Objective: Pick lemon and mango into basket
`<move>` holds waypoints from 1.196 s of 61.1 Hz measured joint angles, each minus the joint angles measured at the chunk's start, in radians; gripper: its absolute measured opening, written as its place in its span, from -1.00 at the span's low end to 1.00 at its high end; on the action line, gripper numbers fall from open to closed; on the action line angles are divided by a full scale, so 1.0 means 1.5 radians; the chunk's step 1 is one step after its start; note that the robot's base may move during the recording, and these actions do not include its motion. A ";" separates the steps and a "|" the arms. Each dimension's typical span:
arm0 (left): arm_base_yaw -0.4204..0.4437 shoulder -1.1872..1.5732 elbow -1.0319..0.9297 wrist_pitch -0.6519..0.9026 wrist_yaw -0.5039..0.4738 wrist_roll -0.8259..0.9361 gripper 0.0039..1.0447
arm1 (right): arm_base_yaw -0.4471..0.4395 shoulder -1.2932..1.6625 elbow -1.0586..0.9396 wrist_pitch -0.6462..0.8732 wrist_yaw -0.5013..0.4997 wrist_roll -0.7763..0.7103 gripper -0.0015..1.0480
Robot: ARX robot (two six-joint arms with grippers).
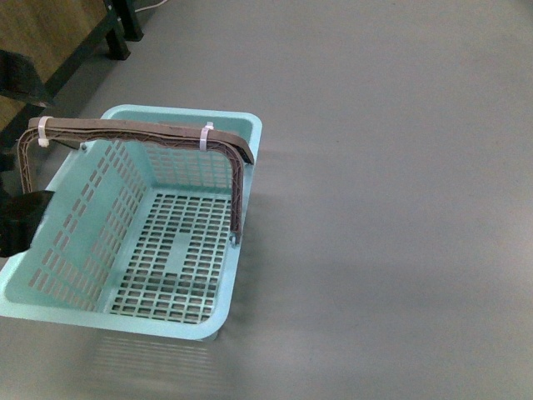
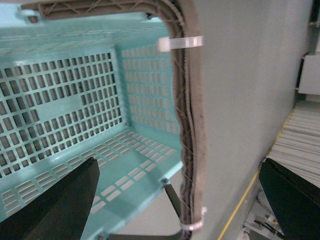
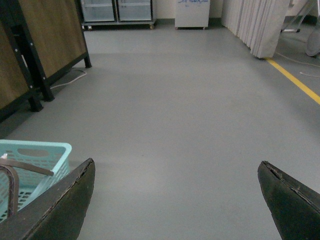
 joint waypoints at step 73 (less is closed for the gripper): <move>-0.051 0.035 0.206 -0.255 -0.021 -0.025 -0.63 | 0.000 0.000 0.000 0.000 0.000 0.000 0.83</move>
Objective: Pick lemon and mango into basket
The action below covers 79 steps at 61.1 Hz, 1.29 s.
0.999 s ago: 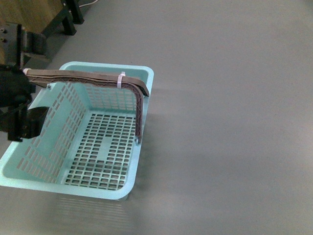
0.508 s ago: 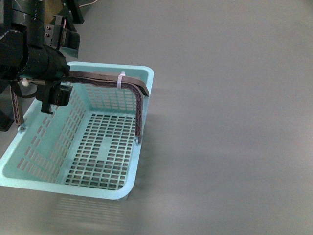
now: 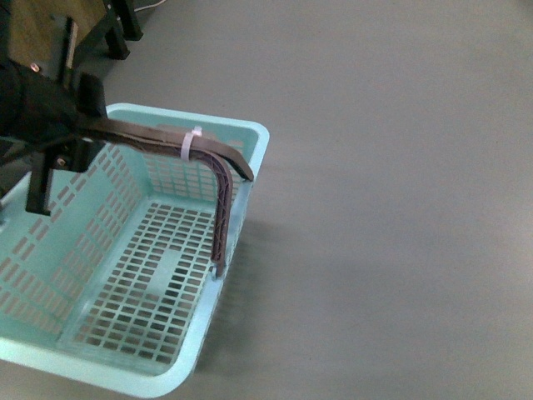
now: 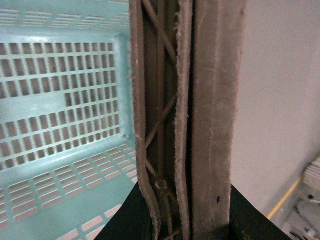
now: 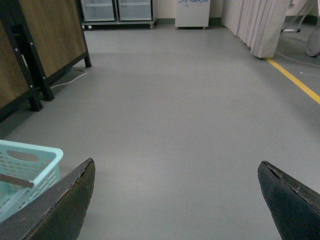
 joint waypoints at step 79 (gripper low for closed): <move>0.005 -0.622 0.066 -0.451 -0.013 0.011 -0.64 | 0.000 0.000 0.000 0.000 -0.001 0.000 0.83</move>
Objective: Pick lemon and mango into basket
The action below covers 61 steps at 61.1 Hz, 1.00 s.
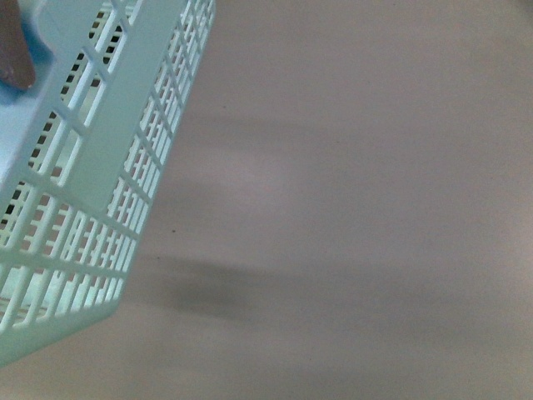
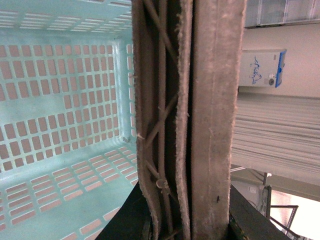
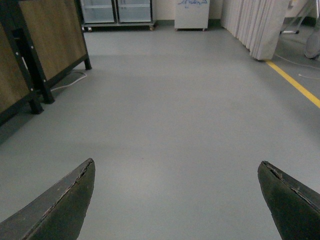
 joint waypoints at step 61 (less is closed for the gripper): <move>0.000 0.000 0.001 0.000 -0.001 0.001 -0.64 | 0.000 0.000 0.000 0.000 0.000 0.000 0.83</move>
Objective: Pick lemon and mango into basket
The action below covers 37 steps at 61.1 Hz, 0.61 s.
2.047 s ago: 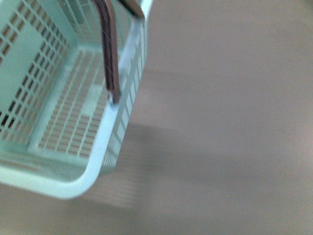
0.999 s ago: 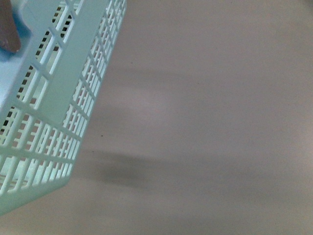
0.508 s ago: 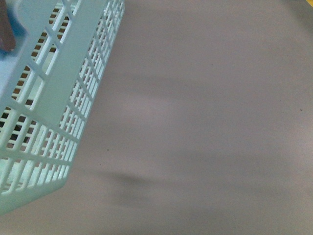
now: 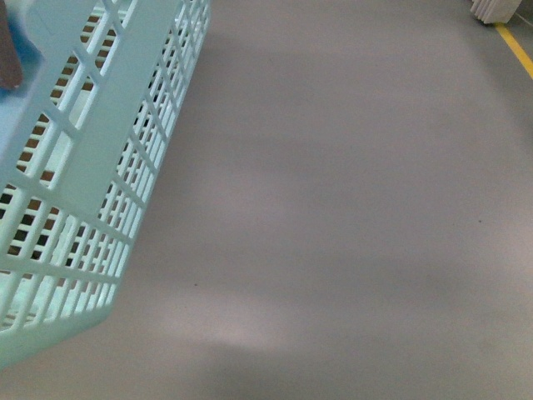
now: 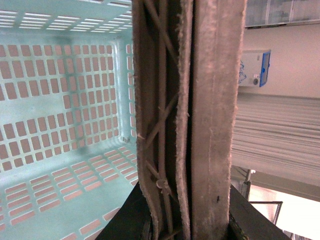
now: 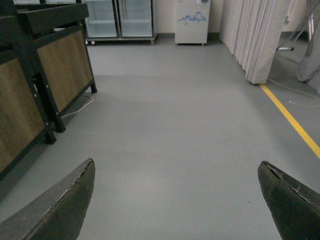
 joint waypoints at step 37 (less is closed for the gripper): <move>0.000 0.000 0.000 0.000 0.000 0.000 -0.64 | 0.000 0.000 0.000 0.000 -0.001 0.000 0.83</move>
